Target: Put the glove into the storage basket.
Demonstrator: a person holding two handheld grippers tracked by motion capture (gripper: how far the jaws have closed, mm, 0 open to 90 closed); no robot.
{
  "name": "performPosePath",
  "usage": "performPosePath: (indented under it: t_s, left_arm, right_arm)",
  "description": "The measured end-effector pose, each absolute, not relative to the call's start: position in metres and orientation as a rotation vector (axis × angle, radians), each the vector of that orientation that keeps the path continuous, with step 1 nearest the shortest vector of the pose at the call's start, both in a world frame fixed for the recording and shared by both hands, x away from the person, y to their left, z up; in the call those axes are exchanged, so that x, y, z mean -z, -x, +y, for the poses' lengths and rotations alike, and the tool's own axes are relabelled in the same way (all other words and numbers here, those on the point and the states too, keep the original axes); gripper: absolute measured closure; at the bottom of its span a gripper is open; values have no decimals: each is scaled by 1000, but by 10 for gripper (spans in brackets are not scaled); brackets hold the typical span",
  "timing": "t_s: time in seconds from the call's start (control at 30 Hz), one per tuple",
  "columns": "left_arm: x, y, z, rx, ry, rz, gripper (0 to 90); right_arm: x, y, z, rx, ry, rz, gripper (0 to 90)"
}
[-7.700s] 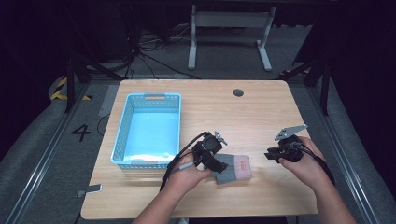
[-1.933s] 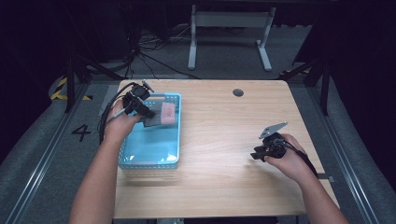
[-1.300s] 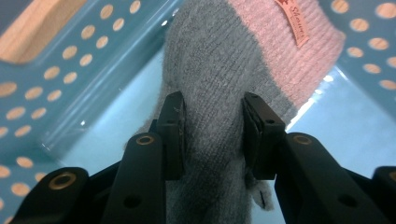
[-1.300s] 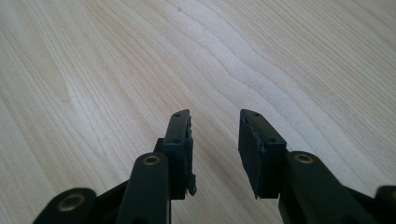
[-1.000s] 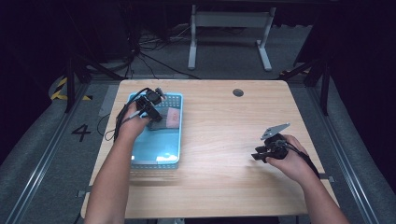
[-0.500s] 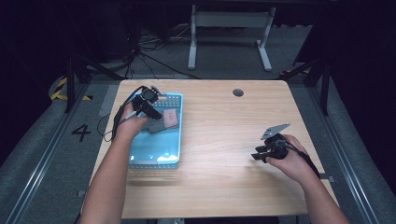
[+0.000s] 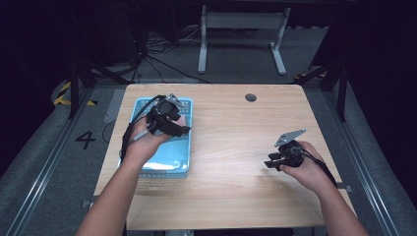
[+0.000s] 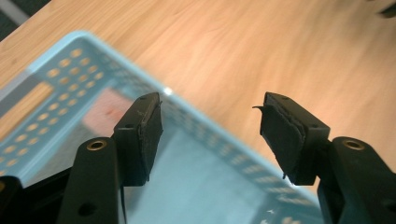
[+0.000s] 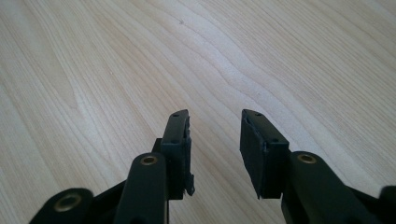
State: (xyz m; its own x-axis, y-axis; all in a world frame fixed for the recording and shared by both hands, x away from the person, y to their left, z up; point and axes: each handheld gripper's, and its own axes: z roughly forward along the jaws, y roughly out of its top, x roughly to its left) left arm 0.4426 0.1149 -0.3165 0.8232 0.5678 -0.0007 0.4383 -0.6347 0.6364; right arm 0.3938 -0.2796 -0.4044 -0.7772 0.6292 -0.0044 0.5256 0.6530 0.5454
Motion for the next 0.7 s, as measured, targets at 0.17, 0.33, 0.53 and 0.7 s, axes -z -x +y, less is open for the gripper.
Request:
performPosePath:
  t_s: [0.17,0.33,0.53,0.7]
  left_arm:
    - [318,-421,100,-226,-2332,703,390]
    - [325,-399,85,-149,-2290,627,367]
    - [347,-376,63,-137,-2317,590,362]
    - [365,-368,50,-63,-2338,591,375]
  right_arm:
    - [403,-393,-280,-797,-950,2671,641]
    - [402,-393,-282,-802,-949,2664,638]
    - [402,-393,-284,-798,-956,2663,636]
    - [402,-393,-284,-799,-960,2660,630]
